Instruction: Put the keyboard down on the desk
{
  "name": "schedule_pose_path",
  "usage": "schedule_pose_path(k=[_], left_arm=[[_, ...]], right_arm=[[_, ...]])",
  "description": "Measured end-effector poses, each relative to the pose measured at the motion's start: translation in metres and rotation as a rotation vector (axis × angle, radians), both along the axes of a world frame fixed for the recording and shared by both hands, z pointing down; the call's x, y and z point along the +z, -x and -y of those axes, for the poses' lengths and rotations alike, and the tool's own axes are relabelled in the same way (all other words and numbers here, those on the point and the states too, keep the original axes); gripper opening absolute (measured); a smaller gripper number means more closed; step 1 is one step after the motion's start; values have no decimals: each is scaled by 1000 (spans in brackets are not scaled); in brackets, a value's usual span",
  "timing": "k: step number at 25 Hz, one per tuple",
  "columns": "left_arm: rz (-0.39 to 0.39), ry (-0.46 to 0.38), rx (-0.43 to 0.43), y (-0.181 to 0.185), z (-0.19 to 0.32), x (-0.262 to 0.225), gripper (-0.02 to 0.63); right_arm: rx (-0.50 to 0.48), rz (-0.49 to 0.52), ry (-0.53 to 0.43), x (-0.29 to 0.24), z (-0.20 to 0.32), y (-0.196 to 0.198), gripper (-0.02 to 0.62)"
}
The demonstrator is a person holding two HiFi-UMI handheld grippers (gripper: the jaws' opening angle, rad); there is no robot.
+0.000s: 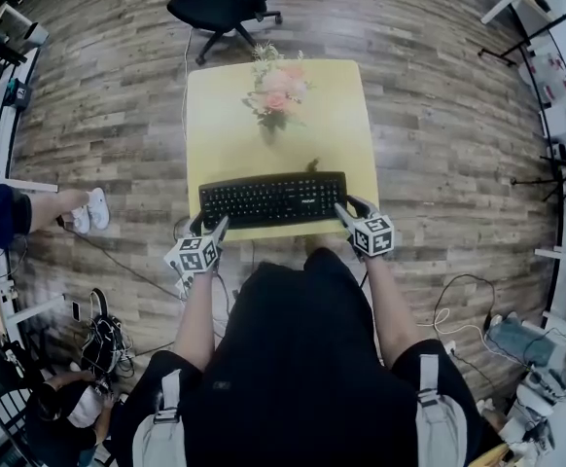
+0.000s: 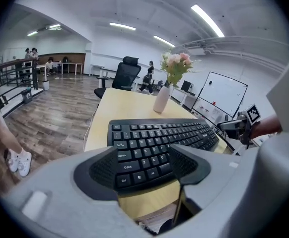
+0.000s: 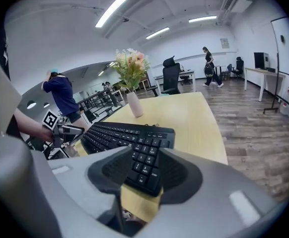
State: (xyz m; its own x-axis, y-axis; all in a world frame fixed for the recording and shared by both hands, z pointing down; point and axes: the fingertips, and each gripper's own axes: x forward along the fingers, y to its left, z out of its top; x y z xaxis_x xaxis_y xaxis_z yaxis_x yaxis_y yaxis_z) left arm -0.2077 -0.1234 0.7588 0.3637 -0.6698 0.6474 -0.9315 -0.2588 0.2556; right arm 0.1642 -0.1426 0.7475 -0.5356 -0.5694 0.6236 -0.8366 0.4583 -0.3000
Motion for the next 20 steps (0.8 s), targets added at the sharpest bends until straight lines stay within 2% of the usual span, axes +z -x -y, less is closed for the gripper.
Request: schedule_pose_path(k=[3, 7, 8, 10, 20], left_arm=[[14, -24, 33, -5, -9, -8, 224], [-22, -34, 74, -12, -22, -14, 58], [-31, -32, 82, -13, -25, -15, 38], [-46, -28, 92, -16, -31, -16, 12], [-64, -34, 108, -13, -61, -18, 11]], right_arm=[[-21, -29, -30, -6, -12, 1, 95], [-40, -44, -39, -7, -26, 4, 54], [-41, -47, -42, -8, -29, 5, 50], [-40, -56, -48, -9, -35, 4, 49], [-20, -66, -72, -12, -54, 9, 48]])
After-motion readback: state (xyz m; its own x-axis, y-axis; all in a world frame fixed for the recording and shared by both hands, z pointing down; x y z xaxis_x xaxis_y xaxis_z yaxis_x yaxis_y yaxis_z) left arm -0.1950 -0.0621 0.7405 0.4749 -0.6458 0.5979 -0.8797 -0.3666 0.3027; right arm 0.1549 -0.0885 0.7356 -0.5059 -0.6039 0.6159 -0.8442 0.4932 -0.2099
